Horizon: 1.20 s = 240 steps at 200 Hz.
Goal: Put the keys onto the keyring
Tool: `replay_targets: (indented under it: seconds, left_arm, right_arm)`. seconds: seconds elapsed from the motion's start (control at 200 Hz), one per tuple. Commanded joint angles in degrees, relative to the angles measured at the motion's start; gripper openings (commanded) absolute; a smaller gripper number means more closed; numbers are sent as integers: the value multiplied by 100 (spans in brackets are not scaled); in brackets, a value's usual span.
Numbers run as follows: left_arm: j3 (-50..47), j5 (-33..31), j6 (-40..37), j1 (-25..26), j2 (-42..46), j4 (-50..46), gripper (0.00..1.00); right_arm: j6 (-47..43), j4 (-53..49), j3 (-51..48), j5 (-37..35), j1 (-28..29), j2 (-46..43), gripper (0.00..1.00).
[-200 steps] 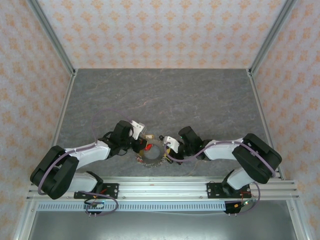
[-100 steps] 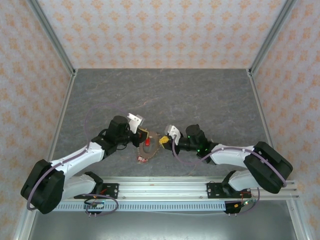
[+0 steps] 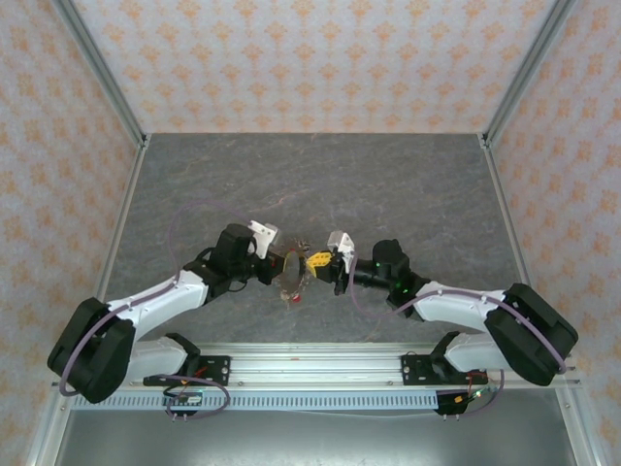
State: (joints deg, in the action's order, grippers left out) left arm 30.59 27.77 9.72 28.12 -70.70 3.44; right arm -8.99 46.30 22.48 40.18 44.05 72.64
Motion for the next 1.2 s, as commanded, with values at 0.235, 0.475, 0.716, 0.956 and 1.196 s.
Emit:
replay_targets:
  seconds: [0.235, 0.475, 0.716, 0.956, 1.196]
  left_arm:
    - [79, -253, 1594, -645, 614, 160, 44]
    - [-50, 617, 3332, -993, 370, 757, 61]
    - [-59, 718, 3964, -984, 159, 999, 65]
    - [272, 792, 3468, -988, 22, 509, 63]
    - [136, 896, 3424, -944, -510, 845, 55]
  right_arm:
    - [391, 710, -191, -553, -303, -669, 0]
    - [562, 841, -108, -938, -397, -979, 0]
    - [212, 138, 13, -857, -397, -733, 0]
    - [-301, -71, -213, -733, -127, 447, 0]
    - [-1034, -250, -523, -1073, 189, 1288, 0]
